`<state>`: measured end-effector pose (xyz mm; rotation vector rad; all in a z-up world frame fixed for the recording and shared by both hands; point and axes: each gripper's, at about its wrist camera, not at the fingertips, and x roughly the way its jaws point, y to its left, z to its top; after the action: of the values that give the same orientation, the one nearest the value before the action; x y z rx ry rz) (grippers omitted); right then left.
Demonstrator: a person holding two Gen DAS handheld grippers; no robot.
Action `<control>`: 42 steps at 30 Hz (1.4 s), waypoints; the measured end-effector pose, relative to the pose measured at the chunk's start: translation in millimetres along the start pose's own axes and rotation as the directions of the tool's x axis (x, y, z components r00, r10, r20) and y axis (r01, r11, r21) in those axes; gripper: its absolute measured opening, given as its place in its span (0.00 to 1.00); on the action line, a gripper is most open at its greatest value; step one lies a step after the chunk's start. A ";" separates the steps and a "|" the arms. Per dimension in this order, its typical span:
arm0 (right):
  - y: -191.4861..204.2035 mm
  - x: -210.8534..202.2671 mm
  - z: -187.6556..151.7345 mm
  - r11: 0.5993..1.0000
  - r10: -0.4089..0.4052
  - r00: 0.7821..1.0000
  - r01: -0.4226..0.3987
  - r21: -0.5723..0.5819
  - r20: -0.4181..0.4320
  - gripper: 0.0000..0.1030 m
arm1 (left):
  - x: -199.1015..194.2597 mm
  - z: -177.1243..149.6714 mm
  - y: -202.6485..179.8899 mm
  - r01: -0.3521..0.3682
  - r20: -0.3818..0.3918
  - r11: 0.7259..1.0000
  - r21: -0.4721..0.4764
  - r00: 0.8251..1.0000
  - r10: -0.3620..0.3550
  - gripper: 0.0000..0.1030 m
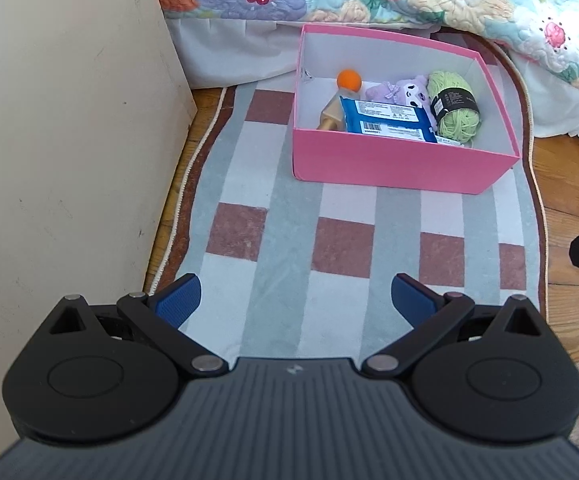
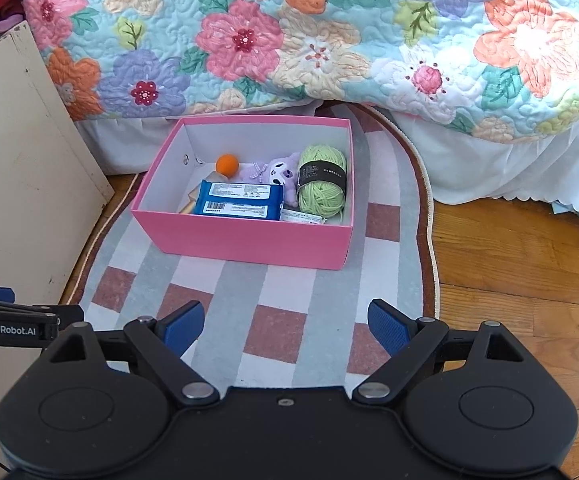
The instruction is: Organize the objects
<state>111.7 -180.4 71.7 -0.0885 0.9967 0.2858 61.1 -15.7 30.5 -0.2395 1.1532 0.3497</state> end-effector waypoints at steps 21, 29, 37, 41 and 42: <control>0.0 5.6 0.2 0.999 -0.033 0.999 0.034 0.004 -0.034 0.89 | 0.5 -0.9 2.3 0.016 -0.015 1.000 0.012 1.000 -0.016 1.00; -0.3 5.1 -0.1 0.999 -0.042 0.998 0.042 0.000 -0.038 0.89 | -0.6 -0.3 6.7 0.029 -0.015 1.000 -0.007 0.999 -0.029 1.00; 0.8 4.5 -0.7 0.998 -0.055 0.998 0.055 -0.005 -0.043 0.89 | -5.3 -0.2 9.1 0.047 0.026 0.999 -0.027 0.999 -0.046 1.00; -0.3 3.7 -2.8 0.999 -0.053 0.998 0.054 0.001 -0.046 0.89 | -8.2 0.7 7.6 0.031 0.036 1.000 0.000 0.999 -0.031 1.00; -0.6 3.8 -3.3 0.999 -0.053 0.997 0.053 0.003 -0.047 0.89 | -8.9 0.7 6.9 0.028 0.038 1.000 0.004 0.999 -0.028 1.00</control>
<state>111.1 -181.0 66.7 -0.1184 1.0400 0.2338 55.8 -10.4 38.9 -0.2451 1.1116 0.3267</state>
